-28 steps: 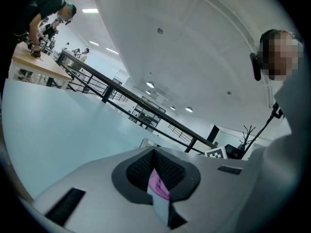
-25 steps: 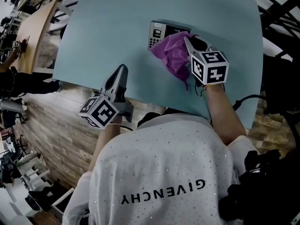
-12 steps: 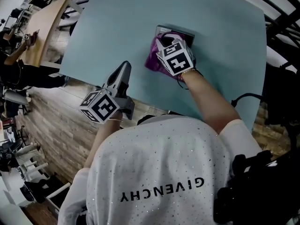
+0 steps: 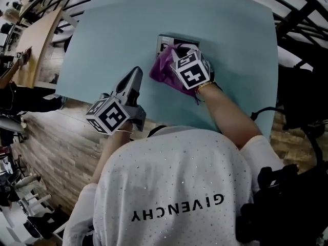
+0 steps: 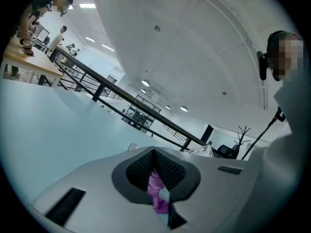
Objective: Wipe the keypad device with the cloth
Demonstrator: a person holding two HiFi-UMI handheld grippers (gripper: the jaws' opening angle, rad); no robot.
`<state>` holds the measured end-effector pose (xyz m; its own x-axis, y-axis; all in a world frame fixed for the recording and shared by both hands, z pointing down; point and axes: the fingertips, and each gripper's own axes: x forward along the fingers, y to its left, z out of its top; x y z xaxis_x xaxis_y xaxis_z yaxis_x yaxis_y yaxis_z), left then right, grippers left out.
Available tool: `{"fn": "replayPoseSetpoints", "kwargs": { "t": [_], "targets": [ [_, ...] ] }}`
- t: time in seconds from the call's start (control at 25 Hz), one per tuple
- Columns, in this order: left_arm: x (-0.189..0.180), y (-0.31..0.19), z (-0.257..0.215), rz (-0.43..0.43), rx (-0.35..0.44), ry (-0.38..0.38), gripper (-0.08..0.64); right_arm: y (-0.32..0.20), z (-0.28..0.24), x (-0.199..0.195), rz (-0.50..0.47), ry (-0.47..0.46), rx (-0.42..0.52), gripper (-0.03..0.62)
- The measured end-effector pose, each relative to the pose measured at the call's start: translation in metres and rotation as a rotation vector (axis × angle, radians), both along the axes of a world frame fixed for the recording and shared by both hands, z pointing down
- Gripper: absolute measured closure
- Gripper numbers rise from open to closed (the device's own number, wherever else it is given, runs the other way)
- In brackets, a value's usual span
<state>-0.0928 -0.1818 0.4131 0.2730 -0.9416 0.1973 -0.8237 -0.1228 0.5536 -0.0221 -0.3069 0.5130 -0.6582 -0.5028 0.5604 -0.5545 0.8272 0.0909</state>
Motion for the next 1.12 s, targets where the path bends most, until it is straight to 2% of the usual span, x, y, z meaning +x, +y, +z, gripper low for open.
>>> {"fn": "replayPoseSetpoints", "kwargs": {
  "t": [0.24,0.4,0.64,0.88,1.0,1.12],
  "targets": [
    [0.005,-0.014,0.004,0.035,-0.006,-0.008,0.560,-0.003,-0.001,0.031,0.048,0.009,-0.028,0.560],
    [0.000,-0.019,0.011,0.041,-0.022,-0.030,0.560,-0.004,0.000,0.052,0.098,-0.021,-0.072,0.560],
    [-0.003,-0.025,0.021,0.044,-0.030,-0.016,0.560,-0.010,0.002,0.079,0.177,-0.050,-0.113,0.560],
    [-0.001,-0.024,0.033,0.041,-0.050,-0.003,0.560,-0.018,0.002,0.098,0.248,-0.027,-0.154,0.561],
    [-0.001,-0.020,0.035,0.039,-0.053,-0.005,0.560,-0.011,-0.013,0.076,0.193,-0.074,-0.163,0.563],
    [-0.002,-0.017,0.038,0.035,-0.060,0.000,0.560,0.013,-0.023,0.027,0.032,-0.158,-0.188,0.563]
  ]
}}
